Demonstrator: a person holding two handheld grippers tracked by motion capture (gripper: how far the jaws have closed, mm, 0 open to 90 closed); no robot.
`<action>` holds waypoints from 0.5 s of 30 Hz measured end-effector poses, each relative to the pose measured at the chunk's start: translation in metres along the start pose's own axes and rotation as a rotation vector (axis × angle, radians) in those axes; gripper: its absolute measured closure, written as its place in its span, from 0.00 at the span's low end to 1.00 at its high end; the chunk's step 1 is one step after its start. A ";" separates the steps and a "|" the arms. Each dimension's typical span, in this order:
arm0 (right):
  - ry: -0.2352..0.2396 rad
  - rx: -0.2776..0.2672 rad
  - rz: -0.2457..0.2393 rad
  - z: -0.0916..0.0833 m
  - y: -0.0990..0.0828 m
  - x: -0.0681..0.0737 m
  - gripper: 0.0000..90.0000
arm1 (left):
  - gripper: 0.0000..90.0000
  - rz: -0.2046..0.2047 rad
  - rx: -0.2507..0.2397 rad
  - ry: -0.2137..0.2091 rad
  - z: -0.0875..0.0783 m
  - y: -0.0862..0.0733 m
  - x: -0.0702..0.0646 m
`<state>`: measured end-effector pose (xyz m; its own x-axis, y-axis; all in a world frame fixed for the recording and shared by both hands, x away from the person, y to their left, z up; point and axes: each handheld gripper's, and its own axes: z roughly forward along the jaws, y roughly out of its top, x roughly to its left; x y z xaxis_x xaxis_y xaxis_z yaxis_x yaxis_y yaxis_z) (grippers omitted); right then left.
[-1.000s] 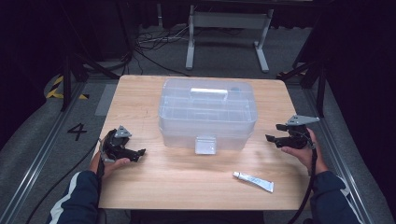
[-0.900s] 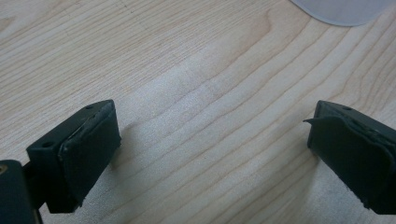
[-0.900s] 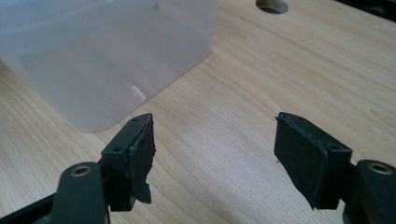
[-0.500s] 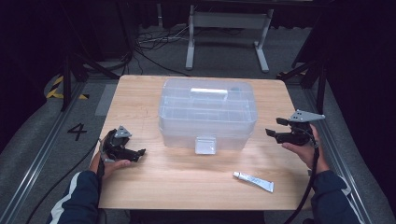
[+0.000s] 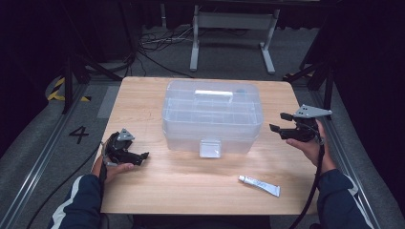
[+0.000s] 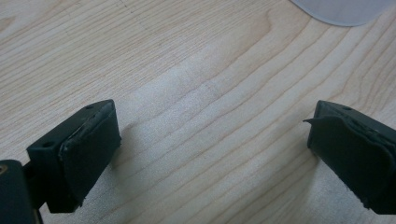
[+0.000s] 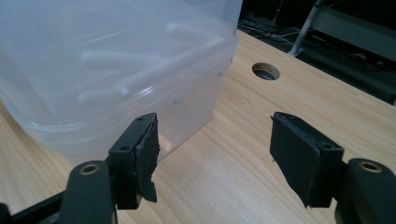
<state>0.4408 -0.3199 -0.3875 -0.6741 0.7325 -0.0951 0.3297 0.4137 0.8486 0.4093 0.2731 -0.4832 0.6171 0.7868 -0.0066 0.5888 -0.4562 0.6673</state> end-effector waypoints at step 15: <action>-0.014 -0.054 -0.021 -0.011 0.034 -0.004 0.38 | 0.03 0.000 0.000 0.000 0.000 0.000 0.000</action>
<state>0.4475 -0.3150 -0.3523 -0.6712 0.7316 -0.1198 0.2798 0.3996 0.8730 0.4093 0.2731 -0.4832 0.6172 0.7868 -0.0065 0.5886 -0.4563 0.6674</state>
